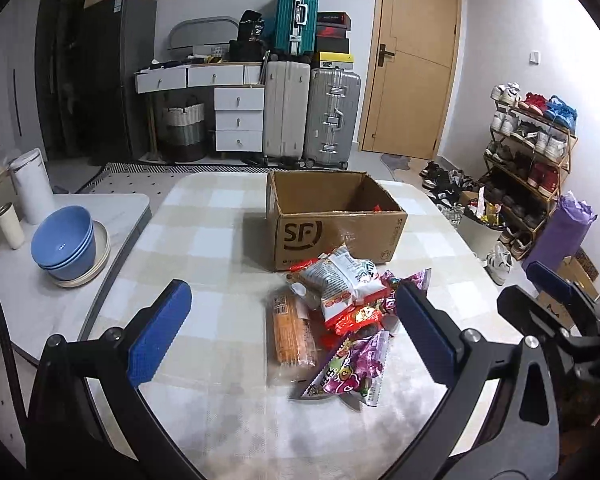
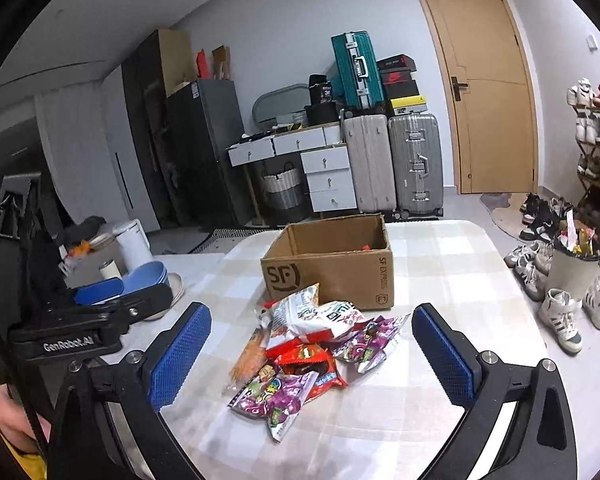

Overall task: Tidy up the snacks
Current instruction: 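Withdraw both grippers from the box back toward the snack pile, then lower the left gripper onto the white noodle-style snack bag and grasp it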

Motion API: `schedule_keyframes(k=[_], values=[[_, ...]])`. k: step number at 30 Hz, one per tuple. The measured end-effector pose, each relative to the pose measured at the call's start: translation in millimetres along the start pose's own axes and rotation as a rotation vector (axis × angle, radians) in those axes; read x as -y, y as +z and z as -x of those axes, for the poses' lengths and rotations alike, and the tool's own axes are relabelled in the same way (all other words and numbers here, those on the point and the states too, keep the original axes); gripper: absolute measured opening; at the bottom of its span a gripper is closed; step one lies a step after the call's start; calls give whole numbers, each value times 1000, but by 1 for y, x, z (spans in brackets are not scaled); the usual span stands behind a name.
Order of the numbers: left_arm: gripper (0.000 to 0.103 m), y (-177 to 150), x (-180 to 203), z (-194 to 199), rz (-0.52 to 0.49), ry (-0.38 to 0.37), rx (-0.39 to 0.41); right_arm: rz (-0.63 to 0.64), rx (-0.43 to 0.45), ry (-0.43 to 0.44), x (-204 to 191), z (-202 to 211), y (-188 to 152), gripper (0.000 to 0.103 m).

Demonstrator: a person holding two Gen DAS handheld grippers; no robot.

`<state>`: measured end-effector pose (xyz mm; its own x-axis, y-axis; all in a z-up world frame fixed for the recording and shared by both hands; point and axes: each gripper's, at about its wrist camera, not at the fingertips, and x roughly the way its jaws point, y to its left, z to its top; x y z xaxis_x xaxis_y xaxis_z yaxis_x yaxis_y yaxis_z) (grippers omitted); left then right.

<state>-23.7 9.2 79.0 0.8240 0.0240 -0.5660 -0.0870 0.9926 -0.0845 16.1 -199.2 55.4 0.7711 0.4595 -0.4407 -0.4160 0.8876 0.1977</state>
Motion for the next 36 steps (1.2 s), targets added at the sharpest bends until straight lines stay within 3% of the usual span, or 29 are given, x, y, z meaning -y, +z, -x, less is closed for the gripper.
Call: schedule_keyframes(k=[6,18,21,26,32,36], values=[[102,-11,6,-7,-18,11,0,58,-28,-40,-12,-7,-10,102],[102,-28,1,-30,-31,47,-57,25,-57,-17,-8,-17,-28,102],[102,-36,-3,-44,-29,55,-82,28,-70,0,-8,-21,-34,102],[102,-54,-10,-74,-22,58,-153,-53,-106,105,4,-36,-49,102],[102,-55,-12,-104,7,17,-203,-63,-130,113,13,-52,-57,102],[102,-37,-3,-133,14,-16,-253,-97,-128,108,29,-59,-60,102]])
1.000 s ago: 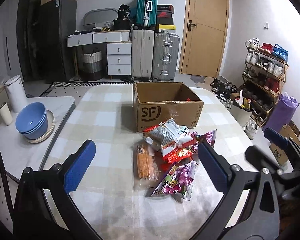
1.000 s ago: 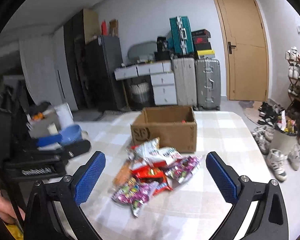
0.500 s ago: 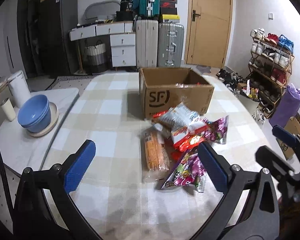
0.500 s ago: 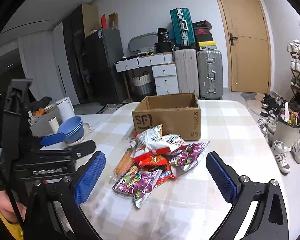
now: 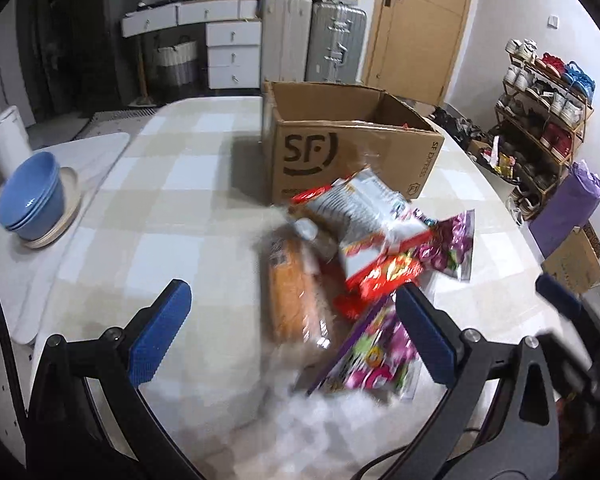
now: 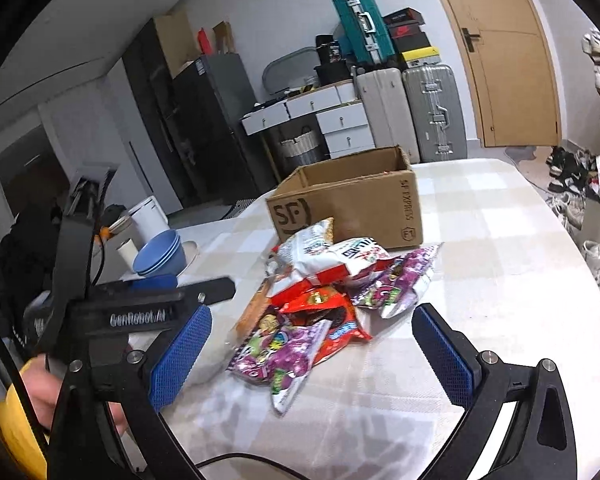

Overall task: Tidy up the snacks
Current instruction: 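Lower the left gripper onto the white noodle-style snack bag and grasp it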

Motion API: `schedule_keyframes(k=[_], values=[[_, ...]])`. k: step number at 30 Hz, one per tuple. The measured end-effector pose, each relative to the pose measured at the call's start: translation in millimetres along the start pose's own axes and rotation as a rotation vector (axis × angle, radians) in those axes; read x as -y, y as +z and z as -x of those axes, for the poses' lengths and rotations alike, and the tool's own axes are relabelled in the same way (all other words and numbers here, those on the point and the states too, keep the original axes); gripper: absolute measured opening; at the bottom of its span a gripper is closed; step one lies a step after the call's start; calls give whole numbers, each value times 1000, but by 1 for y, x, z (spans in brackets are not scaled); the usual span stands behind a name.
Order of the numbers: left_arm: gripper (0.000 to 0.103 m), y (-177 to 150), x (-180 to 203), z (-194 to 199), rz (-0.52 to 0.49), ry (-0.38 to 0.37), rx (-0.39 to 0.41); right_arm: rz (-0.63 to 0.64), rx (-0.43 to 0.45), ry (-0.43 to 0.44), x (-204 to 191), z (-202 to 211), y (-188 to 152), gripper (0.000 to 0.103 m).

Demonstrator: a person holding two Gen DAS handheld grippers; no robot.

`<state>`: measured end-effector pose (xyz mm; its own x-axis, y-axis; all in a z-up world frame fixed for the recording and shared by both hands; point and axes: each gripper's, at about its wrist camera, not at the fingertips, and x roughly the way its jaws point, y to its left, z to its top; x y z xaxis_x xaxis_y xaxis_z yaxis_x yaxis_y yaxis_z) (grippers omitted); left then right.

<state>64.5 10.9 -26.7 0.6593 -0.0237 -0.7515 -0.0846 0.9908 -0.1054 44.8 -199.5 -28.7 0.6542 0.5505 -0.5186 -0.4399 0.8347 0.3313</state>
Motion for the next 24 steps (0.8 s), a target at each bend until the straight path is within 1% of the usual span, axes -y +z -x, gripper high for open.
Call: schedule_keyframes(k=[2,5,8,11,16,20,22,24], values=[[102,16,5,-15,11,2,-38,-17,-2,-4,7,-3,0,102],[102,38,11,-34,50,-18,-85,-36,-15,-8,17,-8,0,102],[102,59,18,-64,91,-48,-153,-51,-21,-6,28,-14,-1,102],[102,71,30,-83,88,-46,-181,-60,-20,3,37,-17,-1,102],[102,80,43,-112,70,-26,-238,-71,-8,16,50,-23,-2,102],[101,84,46,-129,88,-32,-261,-110,-21,38,61,-31,-10,102],[101,84,44,-133,97,-32,-261,-139,-37,50,67,-35,-13,102],[99,83,42,-133,110,-42,-254,-163,-37,64,71,-35,-14,102]])
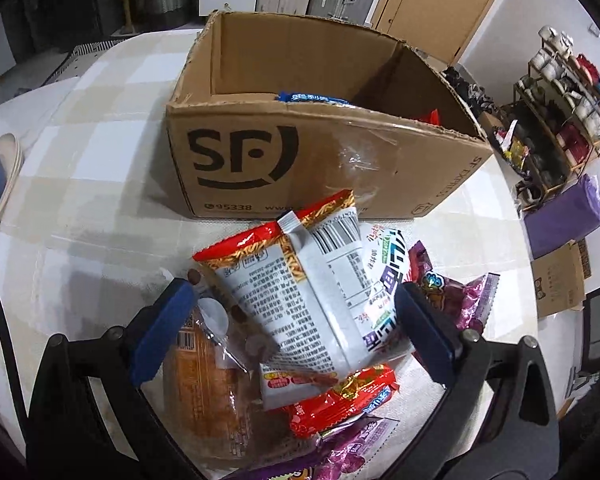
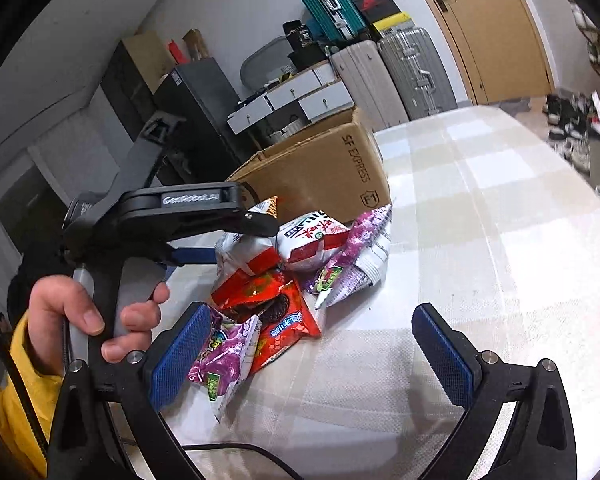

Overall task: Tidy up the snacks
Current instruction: 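Lower the left gripper onto the white noodle-style snack bag and grasp it, then grasp the purple candy bag with the right gripper while the left gripper holds the white bag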

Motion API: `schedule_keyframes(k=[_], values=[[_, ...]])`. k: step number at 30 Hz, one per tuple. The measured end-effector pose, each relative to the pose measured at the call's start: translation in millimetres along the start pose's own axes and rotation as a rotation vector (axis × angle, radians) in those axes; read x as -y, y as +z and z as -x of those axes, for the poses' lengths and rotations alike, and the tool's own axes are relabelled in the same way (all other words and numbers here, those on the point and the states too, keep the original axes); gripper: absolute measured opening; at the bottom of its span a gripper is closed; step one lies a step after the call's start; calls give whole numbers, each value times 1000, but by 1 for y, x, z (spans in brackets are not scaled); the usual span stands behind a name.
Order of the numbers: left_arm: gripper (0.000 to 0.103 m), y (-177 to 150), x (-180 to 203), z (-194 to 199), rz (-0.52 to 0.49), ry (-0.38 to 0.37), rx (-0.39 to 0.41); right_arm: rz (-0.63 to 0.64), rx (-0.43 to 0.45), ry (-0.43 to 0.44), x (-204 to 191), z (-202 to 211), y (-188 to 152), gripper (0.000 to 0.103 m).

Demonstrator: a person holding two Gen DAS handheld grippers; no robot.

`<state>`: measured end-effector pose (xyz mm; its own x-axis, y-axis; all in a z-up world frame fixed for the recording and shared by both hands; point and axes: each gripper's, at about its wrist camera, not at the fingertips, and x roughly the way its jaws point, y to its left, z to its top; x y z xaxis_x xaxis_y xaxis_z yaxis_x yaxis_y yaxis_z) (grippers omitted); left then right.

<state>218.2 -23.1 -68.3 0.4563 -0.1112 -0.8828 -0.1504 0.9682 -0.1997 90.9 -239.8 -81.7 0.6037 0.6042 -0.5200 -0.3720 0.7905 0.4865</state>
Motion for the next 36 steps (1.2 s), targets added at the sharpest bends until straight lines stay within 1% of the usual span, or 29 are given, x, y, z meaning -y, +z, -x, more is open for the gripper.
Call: schedule_keyframes(k=[3,5,6,8,10,11,12,13,18,23,24,28,32,36], values=[[92,0,-4,-1,18,-24,14,-26,7,19,5,1,0,102],[82,0,-7,0,36,-55,21,-40,-5,20,7,-1,0,102],[80,0,-9,-1,44,-64,23,-43,-9,20,8,-2,0,102],[66,1,-11,0,45,-68,32,-41,-9,24,7,-2,0,102],[59,0,-12,0,35,-67,39,-37,-13,29,7,-4,0,102],[54,0,-12,1,33,-72,46,-39,-16,31,7,-4,0,102],[51,-2,-13,2,34,-83,50,-45,-19,31,8,-5,1,102],[44,-3,-14,4,35,-91,56,-51,-21,33,9,-6,1,102],[41,-12,-8,9,18,-116,52,-81,-16,37,15,-4,0,102],[40,-20,-5,18,10,-136,60,-69,-15,23,13,-3,0,102],[40,-30,-17,28,12,-146,64,-66,-15,20,13,-4,0,102],[40,-36,-20,39,9,-163,76,-58,-21,8,12,-6,0,102],[40,-41,-29,53,29,-209,86,-47,-27,-2,10,-6,-1,102],[40,-46,-45,68,61,-246,112,-16,-28,-32,4,-7,0,102]])
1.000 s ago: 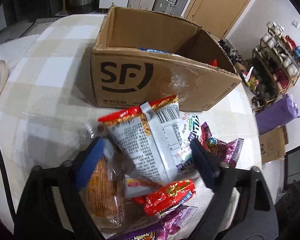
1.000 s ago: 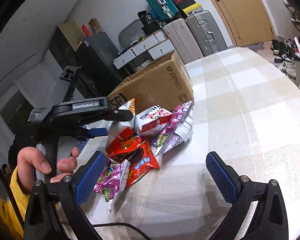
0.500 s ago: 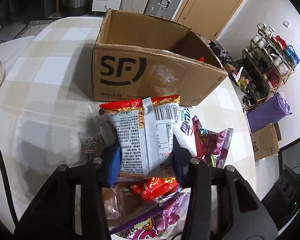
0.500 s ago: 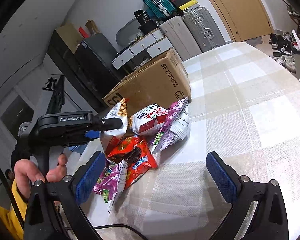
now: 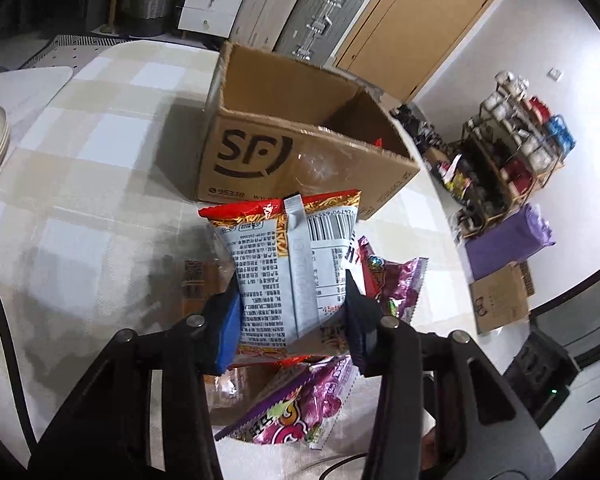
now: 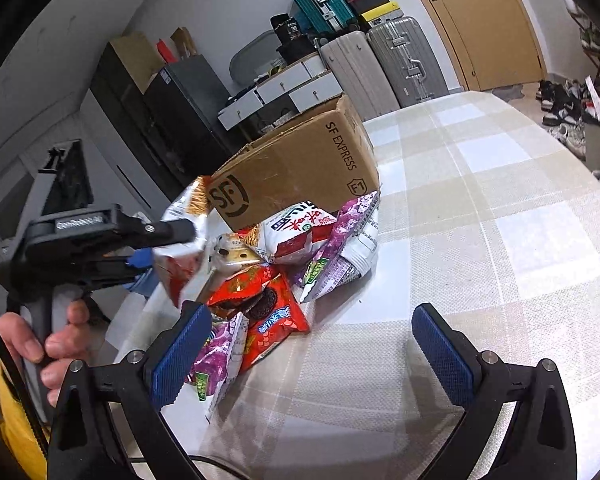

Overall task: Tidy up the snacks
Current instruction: 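Grasp the purple candy bag with the right gripper while the left gripper holds the white bag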

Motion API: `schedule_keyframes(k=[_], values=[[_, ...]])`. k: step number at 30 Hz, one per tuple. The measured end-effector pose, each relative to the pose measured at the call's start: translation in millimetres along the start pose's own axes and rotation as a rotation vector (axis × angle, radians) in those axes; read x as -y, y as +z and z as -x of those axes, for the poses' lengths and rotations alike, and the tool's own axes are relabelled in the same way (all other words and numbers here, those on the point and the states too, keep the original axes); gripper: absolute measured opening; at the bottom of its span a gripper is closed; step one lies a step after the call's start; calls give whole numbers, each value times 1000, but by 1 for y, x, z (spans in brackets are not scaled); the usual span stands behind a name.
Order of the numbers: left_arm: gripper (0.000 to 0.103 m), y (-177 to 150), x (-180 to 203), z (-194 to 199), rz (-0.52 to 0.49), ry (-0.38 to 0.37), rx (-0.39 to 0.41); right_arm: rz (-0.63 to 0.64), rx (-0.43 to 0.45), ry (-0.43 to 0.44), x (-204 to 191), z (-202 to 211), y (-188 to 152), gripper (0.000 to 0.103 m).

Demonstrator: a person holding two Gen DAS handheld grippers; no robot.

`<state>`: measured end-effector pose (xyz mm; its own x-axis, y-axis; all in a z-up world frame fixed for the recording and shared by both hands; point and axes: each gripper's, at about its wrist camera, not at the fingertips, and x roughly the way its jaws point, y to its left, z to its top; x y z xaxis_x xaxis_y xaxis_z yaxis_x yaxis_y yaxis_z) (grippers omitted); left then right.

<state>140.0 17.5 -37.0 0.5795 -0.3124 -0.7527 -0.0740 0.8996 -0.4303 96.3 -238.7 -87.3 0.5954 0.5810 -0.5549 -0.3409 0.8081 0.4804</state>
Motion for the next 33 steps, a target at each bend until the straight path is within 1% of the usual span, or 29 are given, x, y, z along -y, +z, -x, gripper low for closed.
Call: schedule_keyframes(k=[3,6,9,12,15,18,19,21,22,23,24,25,26,27,28,29,30,31,32,33], values=[[40,-2,-10,14,7,-38,16,-3,3,-9,-3,2,1,102],[40,-6,-18,29,11,-57,30,-20,-6,-27,-4,4,5,102],[40,-12,-28,44,19,-56,47,-63,-10,-12,-2,5,16,102],[41,-20,-37,56,21,-56,56,-89,-12,-38,2,3,29,102],[41,-30,-45,67,23,-51,75,-87,-25,-69,5,-5,47,99],[41,-36,-48,75,18,-69,76,-111,-69,-65,11,-22,57,96],[41,-36,-48,75,16,-73,75,-102,-103,-80,12,-31,59,95],[41,-39,-50,78,14,-76,79,-67,-172,-148,12,-51,62,92],[41,-40,-51,77,13,-75,77,-59,-196,-151,13,-58,62,85],[41,-41,-51,76,15,-76,70,-58,-216,-149,14,-65,62,80],[41,-42,-52,74,17,-80,58,-58,-229,-156,15,-70,62,80],[41,-43,-52,72,15,-81,49,-57,-236,-164,16,-74,61,77],[41,-45,-53,70,14,-78,42,-57,-244,-175,17,-78,60,68],[41,-47,-53,70,12,-74,38,-55,-255,-180,17,-82,58,64],[41,-49,-54,69,15,-71,38,-46,-251,-190,16,-83,57,62],[41,-50,-56,69,21,-68,45,-33,-242,-197,15,-83,57,56],[41,-51,-56,69,22,-65,50,-30,-248,-201,16,-85,56,54],[41,-52,-55,69,16,-65,47,-24,-238,-205,16,-84,56,42],[41,-53,-55,68,16,-65,44,-24,-234,-189,15,-83,56,35],[41,-54,-55,67,17,-66,42,-20,-229,-177,13,-81,55,35]])
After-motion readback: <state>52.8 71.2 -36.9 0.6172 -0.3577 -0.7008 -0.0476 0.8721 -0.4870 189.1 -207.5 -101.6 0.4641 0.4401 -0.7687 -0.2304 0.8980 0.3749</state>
